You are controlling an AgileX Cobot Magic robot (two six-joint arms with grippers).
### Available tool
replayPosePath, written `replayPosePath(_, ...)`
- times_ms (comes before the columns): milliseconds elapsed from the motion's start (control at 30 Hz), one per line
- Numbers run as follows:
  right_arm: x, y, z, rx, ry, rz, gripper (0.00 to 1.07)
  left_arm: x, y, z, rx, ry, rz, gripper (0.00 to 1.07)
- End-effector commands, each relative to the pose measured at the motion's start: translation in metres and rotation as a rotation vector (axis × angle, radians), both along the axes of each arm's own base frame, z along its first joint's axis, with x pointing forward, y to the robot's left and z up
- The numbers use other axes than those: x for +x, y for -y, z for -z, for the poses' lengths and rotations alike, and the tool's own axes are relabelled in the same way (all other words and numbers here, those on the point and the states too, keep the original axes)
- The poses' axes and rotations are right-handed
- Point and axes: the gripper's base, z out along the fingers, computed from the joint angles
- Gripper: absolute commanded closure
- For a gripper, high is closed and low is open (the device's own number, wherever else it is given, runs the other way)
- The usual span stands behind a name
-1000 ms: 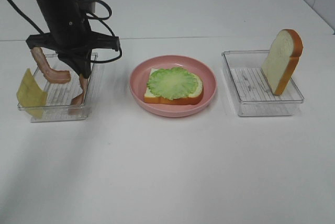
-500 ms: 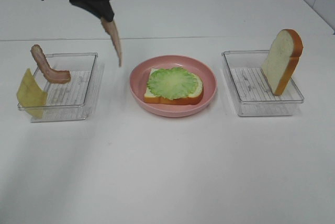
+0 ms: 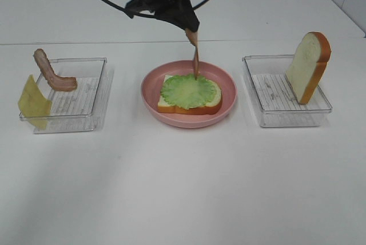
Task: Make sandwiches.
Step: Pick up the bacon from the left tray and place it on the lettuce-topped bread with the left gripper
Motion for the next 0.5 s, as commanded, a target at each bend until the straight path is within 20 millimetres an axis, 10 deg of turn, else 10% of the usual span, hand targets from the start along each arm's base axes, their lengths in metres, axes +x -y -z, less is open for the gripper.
replayPosePath(33, -0.003, 0.000, 0.000, -0.003, 0.033, -0.002, 0.13, 0.004, 0.020, 0.013, -0.055, -0.004, 0.011, 1.07)
replayPosePath(500, -0.003, 0.000, 0.000, -0.003, 0.033, -0.002, 0.13, 0.018, 0.036, 0.075, -0.051, -0.078, 0.008, 1.07)
